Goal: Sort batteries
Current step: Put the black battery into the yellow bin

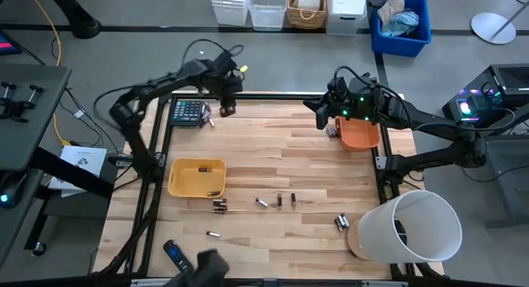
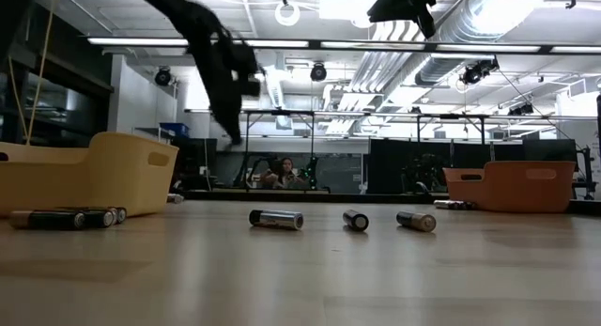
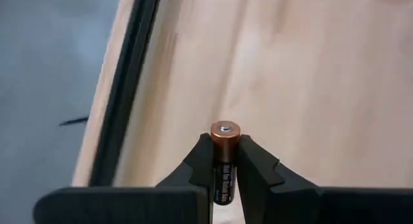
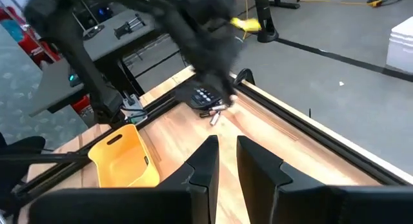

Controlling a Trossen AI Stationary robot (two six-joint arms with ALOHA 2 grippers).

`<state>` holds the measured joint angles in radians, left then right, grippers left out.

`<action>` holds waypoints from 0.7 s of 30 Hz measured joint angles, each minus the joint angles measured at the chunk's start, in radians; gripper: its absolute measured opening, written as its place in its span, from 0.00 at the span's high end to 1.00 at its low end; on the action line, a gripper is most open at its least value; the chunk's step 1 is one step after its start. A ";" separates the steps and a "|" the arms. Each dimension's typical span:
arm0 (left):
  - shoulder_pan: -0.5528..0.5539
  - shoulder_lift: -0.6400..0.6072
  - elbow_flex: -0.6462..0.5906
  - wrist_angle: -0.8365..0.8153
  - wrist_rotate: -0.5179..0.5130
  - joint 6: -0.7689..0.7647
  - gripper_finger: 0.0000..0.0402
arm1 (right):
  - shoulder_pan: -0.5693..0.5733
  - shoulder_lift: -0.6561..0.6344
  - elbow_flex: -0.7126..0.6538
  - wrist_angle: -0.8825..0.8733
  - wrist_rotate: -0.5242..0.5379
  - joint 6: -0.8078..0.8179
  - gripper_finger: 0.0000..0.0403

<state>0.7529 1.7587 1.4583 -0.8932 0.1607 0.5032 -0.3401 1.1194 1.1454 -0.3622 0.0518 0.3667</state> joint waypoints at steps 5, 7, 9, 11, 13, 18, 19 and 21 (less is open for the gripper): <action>-0.180 -0.241 -0.144 -0.112 0.012 -0.101 0.93 | 0.000 0.000 0.000 0.000 0.000 -0.009 0.87; -0.290 -0.357 -0.220 -0.138 0.015 -0.170 0.93 | 0.000 0.000 0.000 0.000 0.000 -0.009 0.87; -0.416 -0.464 -0.306 -0.152 0.015 -0.258 0.93 | 0.000 0.000 0.000 0.000 0.000 -0.009 0.87; -0.546 -0.551 -0.389 -0.151 -0.002 -0.391 0.93 | 0.000 0.000 0.000 0.000 0.000 -0.009 0.87; -0.666 -0.624 -0.463 -0.152 -0.032 -0.536 0.93 | 0.000 0.000 0.000 0.000 0.000 -0.009 0.87; -0.865 -0.687 -0.597 -0.098 -0.127 -0.790 0.92 | -0.001 0.000 0.000 0.000 0.000 -0.009 0.87; -0.883 -0.687 -0.613 -0.078 -0.133 -0.817 0.90 | -0.002 0.000 0.000 0.001 0.000 -0.009 0.87; -0.907 -0.670 -0.639 -0.043 -0.137 -0.863 0.83 | -0.003 0.000 0.000 0.000 0.000 -0.009 0.87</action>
<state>-0.1536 1.0890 0.8192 -0.9366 0.0240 -0.3600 -0.3428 1.1194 1.1454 -0.3618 0.0521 0.3573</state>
